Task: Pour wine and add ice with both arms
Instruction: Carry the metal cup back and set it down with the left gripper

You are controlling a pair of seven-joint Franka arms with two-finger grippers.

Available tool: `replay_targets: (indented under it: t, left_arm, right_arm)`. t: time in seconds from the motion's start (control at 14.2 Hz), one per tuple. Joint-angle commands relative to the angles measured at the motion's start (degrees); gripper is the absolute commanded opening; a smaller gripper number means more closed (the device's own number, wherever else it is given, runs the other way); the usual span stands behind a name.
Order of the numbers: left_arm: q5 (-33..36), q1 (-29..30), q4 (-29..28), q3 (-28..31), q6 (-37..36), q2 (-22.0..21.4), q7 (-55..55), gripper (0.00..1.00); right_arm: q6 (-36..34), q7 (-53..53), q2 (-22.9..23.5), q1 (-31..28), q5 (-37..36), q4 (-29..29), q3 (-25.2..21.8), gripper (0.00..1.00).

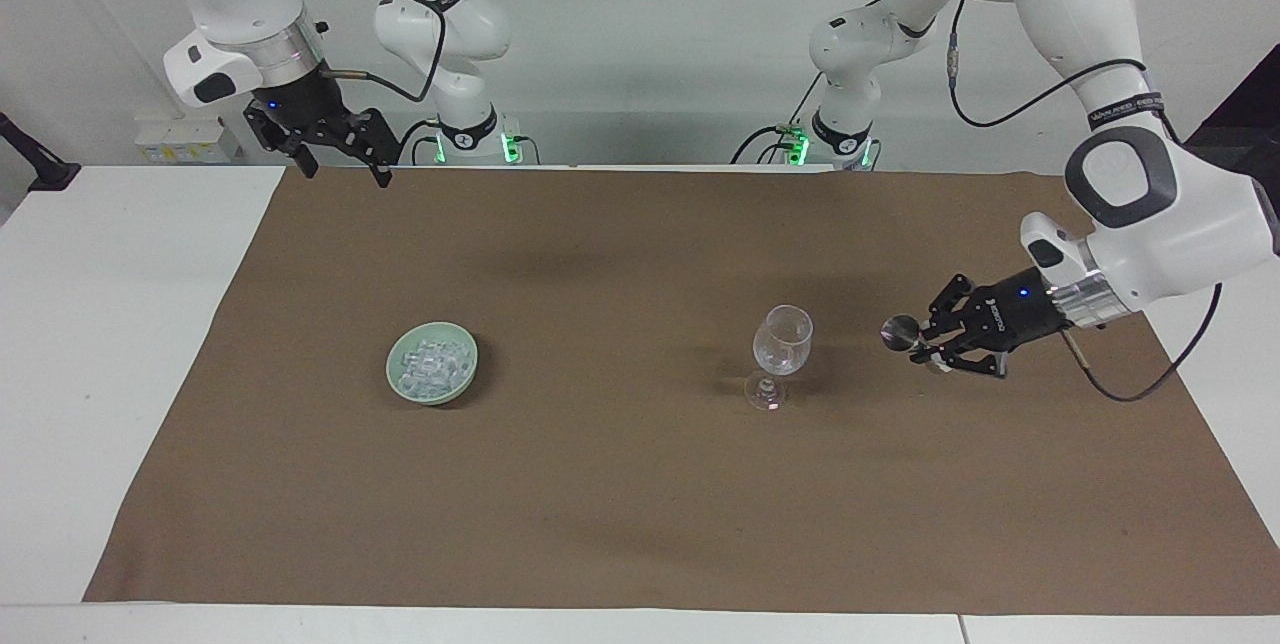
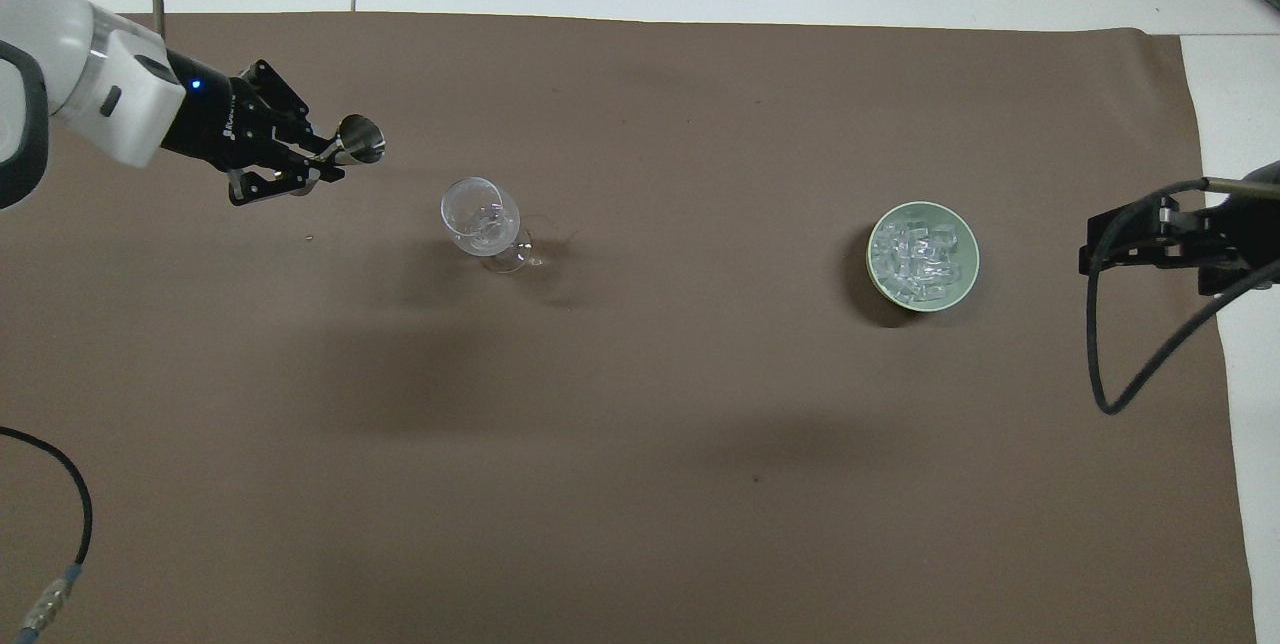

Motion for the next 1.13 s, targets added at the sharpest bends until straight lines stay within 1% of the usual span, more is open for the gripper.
replay_targets:
  t: [0.0,0.14,0.28,0.35,0.49,0.63,0.77,1.05]
  left_arm:
    - [-7.9,5.5,0.0,-0.6,-2.7,3.6,13.3,0.00]
    - [-14.1,9.7,-0.5,-0.6,-7.2,7.4,20.1,0.00]
    - [-17.7,13.3,-0.4,-0.7,-9.3,11.7,25.6,0.00]
    - [-19.3,14.9,-0.4,-0.7,-11.2,13.8,26.6,0.00]
    - [-21.0,17.3,-0.5,-0.7,-15.0,17.3,27.9,0.00]
    - [-22.0,19.1,-0.5,-0.7,-16.0,20.5,29.3,0.00]
    - [-22.6,19.5,-0.6,-0.6,-17.3,21.9,30.1,0.00]
    - [-23.1,20.3,-3.4,-0.4,-17.5,22.8,30.1,0.00]
  right_arm:
    - [0.4,-1.1,-0.7,-1.1,1.1,-0.5,0.5,1.00]
    - [0.4,-1.1,-0.7,-1.1,1.1,-0.5,0.5,1.00]
    - [0.4,-1.1,-0.7,-1.1,1.1,-0.5,0.5,1.00]
    - [0.4,-1.1,-0.7,-1.1,1.1,-0.5,0.5,1.00]
    - [0.4,-1.1,-0.7,-1.1,1.0,-0.5,0.5,1.00]
    - [0.4,-1.1,-0.7,-1.1,1.1,-0.5,0.5,1.00]
    - [-0.2,-1.1,-0.8,-1.1,1.1,-0.5,0.4,1.00]
    - [0.2,-1.1,-0.7,-1.1,1.1,-0.5,0.5,1.00]
